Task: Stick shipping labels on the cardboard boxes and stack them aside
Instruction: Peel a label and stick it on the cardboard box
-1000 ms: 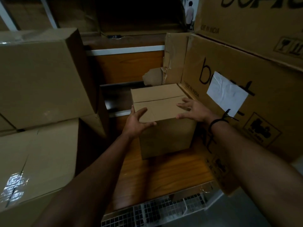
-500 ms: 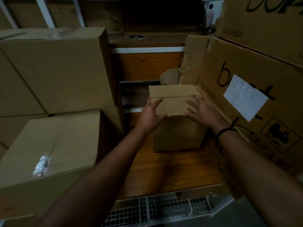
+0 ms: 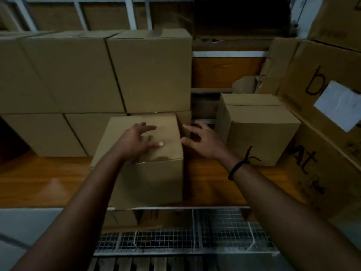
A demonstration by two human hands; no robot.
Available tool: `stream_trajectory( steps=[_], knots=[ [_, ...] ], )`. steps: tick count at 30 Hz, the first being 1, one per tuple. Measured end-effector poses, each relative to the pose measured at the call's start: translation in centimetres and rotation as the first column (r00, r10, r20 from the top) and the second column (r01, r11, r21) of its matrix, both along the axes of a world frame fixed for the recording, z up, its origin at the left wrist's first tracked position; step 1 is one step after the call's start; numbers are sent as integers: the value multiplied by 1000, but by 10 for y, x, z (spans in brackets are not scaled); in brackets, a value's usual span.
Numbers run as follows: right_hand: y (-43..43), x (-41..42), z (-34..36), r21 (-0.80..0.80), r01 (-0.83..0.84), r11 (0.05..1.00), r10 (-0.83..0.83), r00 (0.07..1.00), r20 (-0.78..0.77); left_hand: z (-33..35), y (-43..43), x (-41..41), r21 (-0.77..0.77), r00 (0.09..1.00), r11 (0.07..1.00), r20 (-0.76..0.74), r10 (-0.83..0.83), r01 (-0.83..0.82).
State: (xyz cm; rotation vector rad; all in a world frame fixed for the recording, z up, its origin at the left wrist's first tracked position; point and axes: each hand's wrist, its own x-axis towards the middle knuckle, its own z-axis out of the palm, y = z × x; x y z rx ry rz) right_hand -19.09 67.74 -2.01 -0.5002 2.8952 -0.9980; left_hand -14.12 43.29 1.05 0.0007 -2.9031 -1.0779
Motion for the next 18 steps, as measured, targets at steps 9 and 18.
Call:
stream_trajectory(
  steps=[9, 18],
  knots=[
    [-79, 32, -1, -97, 39, 995, -12, 964, 266, -40, -114, 44, -93, 963, 985, 214, 162, -145],
    [-76, 26, 6, -93, 57, 994, -22, 939, 343, -56, -124, 47, 399, 983, 912, 183, 21, -94]
  ],
)
